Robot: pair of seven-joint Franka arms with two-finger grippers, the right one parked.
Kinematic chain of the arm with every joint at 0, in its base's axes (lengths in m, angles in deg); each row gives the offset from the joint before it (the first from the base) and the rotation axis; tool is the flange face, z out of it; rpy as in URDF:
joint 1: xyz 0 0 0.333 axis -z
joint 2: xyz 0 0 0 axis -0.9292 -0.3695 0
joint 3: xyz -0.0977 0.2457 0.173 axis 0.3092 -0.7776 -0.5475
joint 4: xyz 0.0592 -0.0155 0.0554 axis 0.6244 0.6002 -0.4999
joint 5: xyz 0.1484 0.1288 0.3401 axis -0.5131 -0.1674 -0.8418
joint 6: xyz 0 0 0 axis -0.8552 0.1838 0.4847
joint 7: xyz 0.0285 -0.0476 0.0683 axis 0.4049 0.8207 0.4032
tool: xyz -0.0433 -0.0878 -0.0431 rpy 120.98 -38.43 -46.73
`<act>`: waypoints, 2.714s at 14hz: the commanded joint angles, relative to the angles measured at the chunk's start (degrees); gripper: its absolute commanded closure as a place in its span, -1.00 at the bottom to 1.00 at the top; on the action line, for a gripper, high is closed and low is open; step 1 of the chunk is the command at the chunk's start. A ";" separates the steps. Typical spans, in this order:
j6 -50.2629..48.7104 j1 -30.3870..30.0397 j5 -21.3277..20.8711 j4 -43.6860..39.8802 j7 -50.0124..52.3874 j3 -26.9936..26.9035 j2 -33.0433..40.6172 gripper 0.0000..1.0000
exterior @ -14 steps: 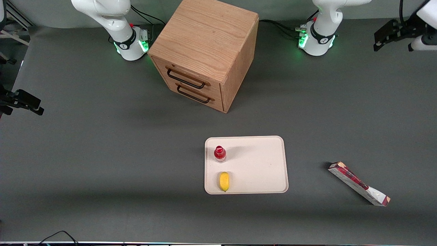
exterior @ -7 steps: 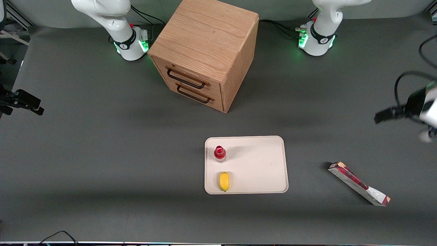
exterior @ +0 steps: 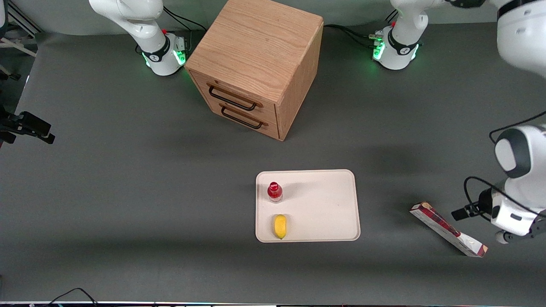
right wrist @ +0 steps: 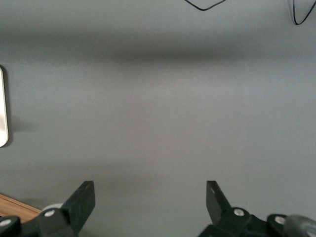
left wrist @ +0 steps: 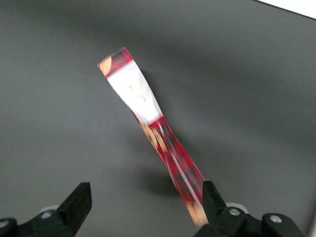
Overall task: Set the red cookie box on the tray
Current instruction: 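Close the left gripper on the end of the cookie box, then lift the cookie box and carry it over the cream tray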
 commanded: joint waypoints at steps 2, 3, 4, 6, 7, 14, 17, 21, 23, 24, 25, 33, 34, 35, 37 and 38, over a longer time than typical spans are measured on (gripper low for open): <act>10.65 -0.13 0.78 -2.26 -0.24 -0.49 -6.94 -1.00; 12.59 -0.31 0.87 -2.26 -0.06 -0.49 -7.82 -1.00; 14.44 -0.48 1.04 -2.26 0.02 -0.40 -8.78 -1.00; 16.65 -0.57 3.58 -2.26 -0.32 -0.49 -10.11 -0.77; 18.31 -0.57 3.68 -2.09 -0.33 -0.49 -11.07 -0.24; 12.73 -0.57 3.77 -3.49 0.02 -0.40 -9.51 1.00; -0.08 -0.40 3.59 -9.09 0.11 -0.31 -5.38 1.00; -18.38 0.30 2.98 -14.31 0.64 1.61 3.40 1.00; -23.66 1.01 2.45 -14.31 0.73 4.25 7.62 1.00; -26.21 1.27 1.84 -14.31 1.77 6.35 9.12 1.00; -28.15 1.36 0.36 -14.22 4.92 9.50 10.35 1.00; -17.56 3.91 -16.78 -7.63 29.19 30.36 0.37 1.00; -14.57 3.91 -17.41 -7.28 29.29 30.45 -2.35 1.00; -10.63 3.91 -17.94 -6.75 29.21 30.45 -4.90 1.00; -3.07 3.91 -22.75 -5.78 29.29 30.45 -9.73 1.00; -0.59 3.91 -25.04 -5.78 29.29 30.28 -11.94 1.00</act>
